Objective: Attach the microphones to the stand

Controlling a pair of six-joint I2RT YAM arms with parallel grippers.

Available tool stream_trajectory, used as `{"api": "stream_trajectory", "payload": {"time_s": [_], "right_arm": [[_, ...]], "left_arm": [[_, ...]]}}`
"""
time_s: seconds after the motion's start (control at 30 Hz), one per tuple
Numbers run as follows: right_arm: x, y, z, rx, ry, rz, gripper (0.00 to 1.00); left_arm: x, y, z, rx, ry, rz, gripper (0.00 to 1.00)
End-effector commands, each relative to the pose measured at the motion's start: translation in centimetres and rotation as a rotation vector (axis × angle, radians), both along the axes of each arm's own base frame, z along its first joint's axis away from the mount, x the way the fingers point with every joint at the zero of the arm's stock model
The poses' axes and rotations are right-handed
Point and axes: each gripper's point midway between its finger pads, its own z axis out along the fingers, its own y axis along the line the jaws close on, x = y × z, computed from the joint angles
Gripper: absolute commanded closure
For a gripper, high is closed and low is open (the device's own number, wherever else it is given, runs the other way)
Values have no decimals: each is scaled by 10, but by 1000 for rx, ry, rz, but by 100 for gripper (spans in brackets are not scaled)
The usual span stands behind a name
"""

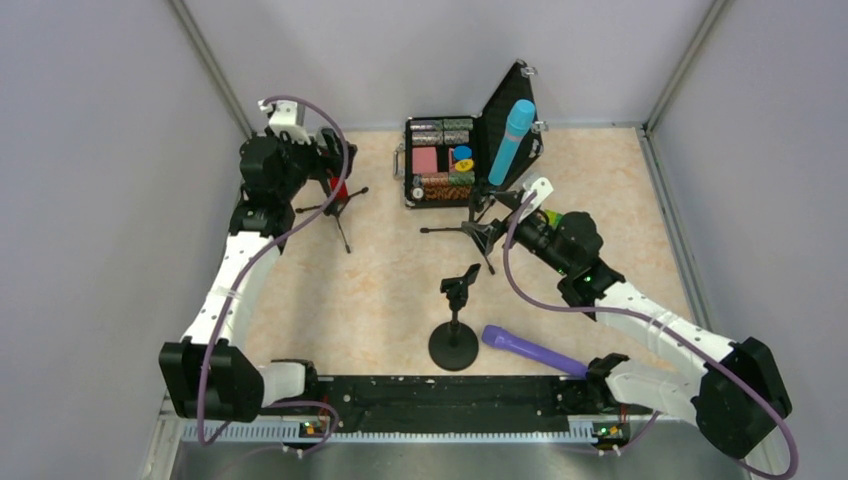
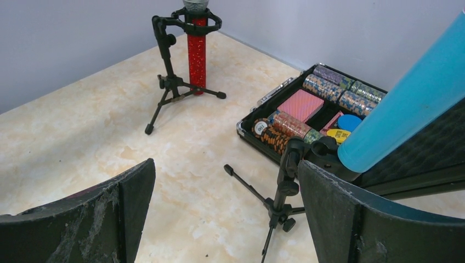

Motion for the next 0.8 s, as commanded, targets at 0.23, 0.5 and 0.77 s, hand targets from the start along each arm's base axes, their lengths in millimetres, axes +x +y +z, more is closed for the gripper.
{"api": "stream_trajectory", "payload": {"time_s": [0.23, 0.5, 0.77], "right_arm": [[-17, -16, -17, -14, 78, -35, 1], [-23, -30, -56, -12, 243, -111, 1], [-26, -32, -87, -23, 364, -137, 1]], "left_arm": [[-77, -75, 0, -200, 22, -402, 3], [-119, -129, 7, -187, 30, -520, 3], [-158, -181, 26, -154, 49, -630, 5]]}}
